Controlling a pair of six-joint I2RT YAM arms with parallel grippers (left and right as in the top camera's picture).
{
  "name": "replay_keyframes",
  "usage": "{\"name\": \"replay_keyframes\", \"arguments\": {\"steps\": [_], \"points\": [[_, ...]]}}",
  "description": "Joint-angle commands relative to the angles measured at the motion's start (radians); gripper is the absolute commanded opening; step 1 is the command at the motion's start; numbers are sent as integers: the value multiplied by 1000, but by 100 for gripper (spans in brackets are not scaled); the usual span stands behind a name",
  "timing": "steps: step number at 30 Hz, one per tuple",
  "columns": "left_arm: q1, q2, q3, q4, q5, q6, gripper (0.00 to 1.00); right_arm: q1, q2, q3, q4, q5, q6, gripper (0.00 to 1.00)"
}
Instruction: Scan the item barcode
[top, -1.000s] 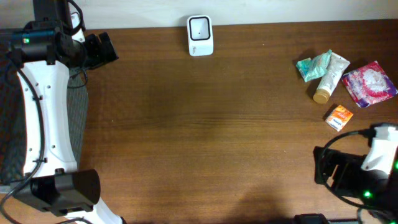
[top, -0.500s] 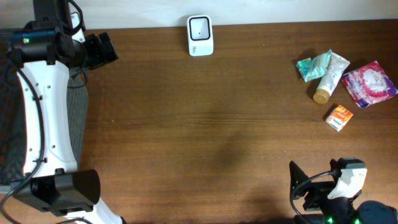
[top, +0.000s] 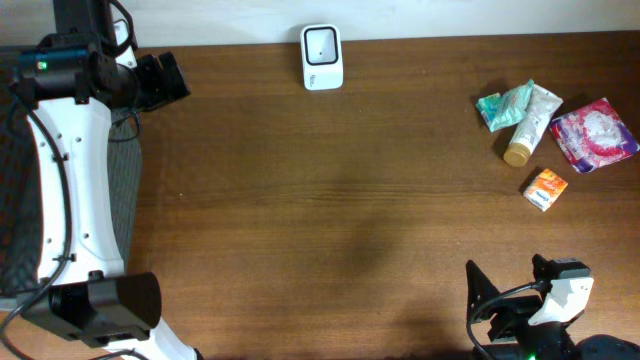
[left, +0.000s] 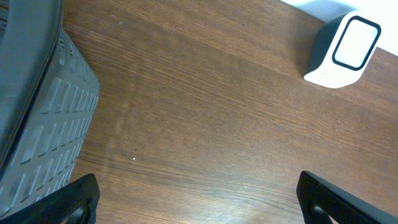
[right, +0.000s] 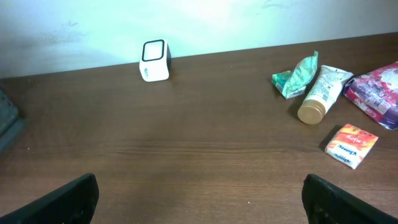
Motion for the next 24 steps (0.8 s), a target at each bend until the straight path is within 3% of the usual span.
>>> {"name": "replay_keyframes", "arguments": {"steps": [1, 14, 24], "points": [[3, -4, 9, 2, -3, 2, 99, 11, -13, -5, 4, -12, -11, 99], [3, -4, 9, 2, -3, 2, 99, 11, -29, -19, 1, -24, -34, 99], [3, -4, 9, 2, -3, 2, 99, 11, -145, -189, 116, -1, -41, 99]]}}
